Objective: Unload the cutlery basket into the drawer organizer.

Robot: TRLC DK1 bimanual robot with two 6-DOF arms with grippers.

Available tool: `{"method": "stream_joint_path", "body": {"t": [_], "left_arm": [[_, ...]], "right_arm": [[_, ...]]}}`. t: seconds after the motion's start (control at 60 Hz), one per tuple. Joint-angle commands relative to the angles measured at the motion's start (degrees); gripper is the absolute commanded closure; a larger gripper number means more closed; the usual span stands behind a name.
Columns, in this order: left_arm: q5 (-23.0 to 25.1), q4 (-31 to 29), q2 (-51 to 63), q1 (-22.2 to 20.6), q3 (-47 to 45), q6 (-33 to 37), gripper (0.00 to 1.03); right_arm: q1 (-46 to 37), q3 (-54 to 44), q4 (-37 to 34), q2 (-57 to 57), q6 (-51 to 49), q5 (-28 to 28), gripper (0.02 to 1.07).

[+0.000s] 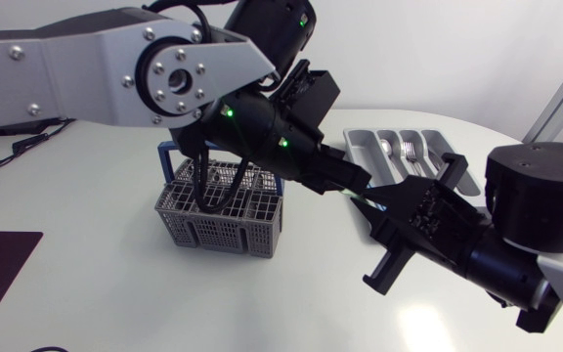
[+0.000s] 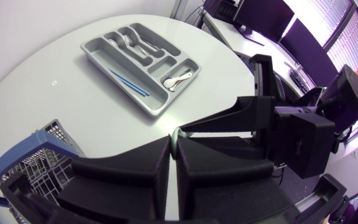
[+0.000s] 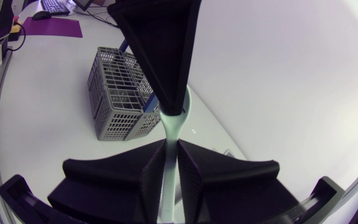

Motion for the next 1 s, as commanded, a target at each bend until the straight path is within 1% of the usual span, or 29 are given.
{"method": "stream_joint_path", "body": {"t": [0.0, 0.267, 0.317, 0.333, 0.367, 0.4, 0.417, 0.433, 0.45, 0.467, 0.517, 0.55, 0.567, 0.6, 0.683, 0.767, 0.833, 0.883, 0.933, 0.983], "left_arm": [[0.56, -0.25, 1.07, -0.48, 1.87, -1.41, 1.0], [0.56, -0.33, 0.9, -0.48, 1.79, -1.67, 1.0], [0.56, -0.42, 0.9, -0.48, 1.87, -1.76, 0.98], [0.56, -0.42, 0.9, -0.48, 1.87, -1.76, 0.95], [0.56, -0.42, 0.81, -0.39, 1.87, -1.84, 0.87], [0.56, -0.42, 0.72, -0.31, 1.96, -1.84, 0.75], [0.56, -0.42, 0.63, -0.22, 1.96, -1.84, 0.71], [0.56, -0.42, 0.63, -0.22, 1.96, -1.84, 0.64], [0.56, -0.42, 0.55, -0.22, 2.05, -1.84, 0.59], [0.56, -0.42, 0.46, -0.04, 2.14, -1.84, 0.48], [0.56, -0.51, 0.37, 0.13, 2.31, -2.02, 0.31], [0.56, -0.51, 0.19, 0.4, 2.4, -2.11, 0.17], [0.56, -0.51, 0.11, 0.57, 2.4, -2.2, 0.11], [0.56, -0.51, 0.02, 0.93, 2.49, -2.37, 0.04], [0.56, -0.51, -0.51, 1.72, 2.84, -2.37, 0.04], [0.56, -0.51, -1.3, 2.95, 2.93, -2.28, 0.04], [0.38, -0.42, -2.0, 4.0, 2.84, -1.93, 0.04], [0.21, -0.42, -2.44, 5.85, 2.75, -1.76, 0.04], [-0.06, -0.51, -2.53, 7.08, 2.67, -1.49, 0.04], [-0.59, -0.51, -2.79, 8.04, 2.31, -0.97, 0.04]], "right_arm": [[0.66, 0.21, 0.58, 0.77, -0.54, 0.45, 0.94], [0.66, 0.03, 0.23, 0.95, -0.8, 0.45, 0.95], [0.75, 0.03, 0.14, 0.86, -0.8, 0.36, 0.95], [0.75, 0.03, 0.14, 0.86, -0.8, 0.45, 0.95], [0.75, 0.12, 0.05, 0.86, -0.8, 0.45, 0.95], [0.75, 0.12, -0.03, 0.86, -0.8, 0.45, 0.95], [0.75, 0.12, -0.12, 0.86, -0.8, 0.45, 0.95], [0.75, 0.12, -0.12, 0.86, -0.8, 0.45, 0.95], [0.75, 0.12, -0.12, 0.77, -0.8, 0.45, 0.95], [0.75, 0.03, -0.21, 0.77, -0.89, 0.36, 0.95], [0.75, -0.06, -0.3, 0.77, -0.89, 0.36, 0.95], [0.75, -0.15, -0.39, 0.77, -0.89, 0.36, 0.95], [0.75, -0.23, -0.39, 0.77, -0.89, 0.36, 0.95], [0.75, -0.23, -0.56, 0.77, -0.89, 0.19, 0.95], [0.58, -0.41, -1.62, 0.68, -1.06, -0.87, 0.95], [-1.97, -1.02, -1.97, 0.51, -3.26, -3.77, 0.95], [-7.6, -0.85, -3.46, 0.51, -5.11, -9.75, 0.95], [-12.69, -0.32, -4.87, 0.51, -7.66, -14.75, 0.95], [-15.86, 0.03, -5.31, 0.6, -9.59, -17.04, 0.95], [-19.64, 1.08, -6.89, 1.21, -11.88, -20.56, 0.95]]}}
